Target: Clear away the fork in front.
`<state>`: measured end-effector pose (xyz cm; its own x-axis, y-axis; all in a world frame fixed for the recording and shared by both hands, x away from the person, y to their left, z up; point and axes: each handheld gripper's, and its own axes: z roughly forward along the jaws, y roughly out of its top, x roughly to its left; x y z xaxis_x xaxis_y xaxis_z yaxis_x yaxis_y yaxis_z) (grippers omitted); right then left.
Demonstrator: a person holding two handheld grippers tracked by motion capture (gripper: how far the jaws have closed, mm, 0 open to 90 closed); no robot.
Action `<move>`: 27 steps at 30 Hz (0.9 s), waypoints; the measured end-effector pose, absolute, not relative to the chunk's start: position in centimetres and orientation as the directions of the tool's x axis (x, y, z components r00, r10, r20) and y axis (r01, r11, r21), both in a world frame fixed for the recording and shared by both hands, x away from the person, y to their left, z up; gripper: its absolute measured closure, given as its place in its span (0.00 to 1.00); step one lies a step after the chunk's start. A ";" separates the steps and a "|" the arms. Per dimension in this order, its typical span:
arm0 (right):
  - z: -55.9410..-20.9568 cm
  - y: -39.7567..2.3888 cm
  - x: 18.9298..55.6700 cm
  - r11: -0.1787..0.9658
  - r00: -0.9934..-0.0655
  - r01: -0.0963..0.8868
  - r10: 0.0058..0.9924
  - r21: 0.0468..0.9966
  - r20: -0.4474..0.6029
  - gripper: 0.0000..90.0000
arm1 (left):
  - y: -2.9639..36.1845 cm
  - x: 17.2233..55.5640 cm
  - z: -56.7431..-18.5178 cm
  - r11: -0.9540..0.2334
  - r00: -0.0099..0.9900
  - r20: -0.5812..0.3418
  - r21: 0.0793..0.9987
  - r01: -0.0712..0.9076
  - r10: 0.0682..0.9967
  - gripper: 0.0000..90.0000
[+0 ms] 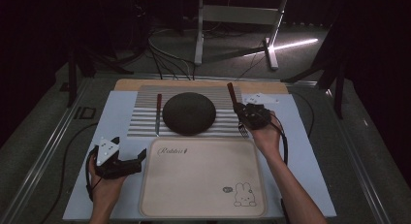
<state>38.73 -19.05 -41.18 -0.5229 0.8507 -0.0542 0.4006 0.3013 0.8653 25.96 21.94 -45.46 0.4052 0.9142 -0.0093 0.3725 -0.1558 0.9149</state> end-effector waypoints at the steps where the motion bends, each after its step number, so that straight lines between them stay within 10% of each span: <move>1: -41.2 -19.0 38.5 0.300 -0.527 0.397 0.848 0.867 -0.052 0.86 | 21.5 26.1 -45.1 -0.158 0.412 -0.008 0.917 0.366 0.911 0.00; 27: -41.4 -16.7 32.9 0.282 -0.587 0.328 0.809 0.902 -0.039 0.86 | 12.2 30.2 -40.6 -0.153 0.575 -0.052 0.941 0.302 0.817 0.01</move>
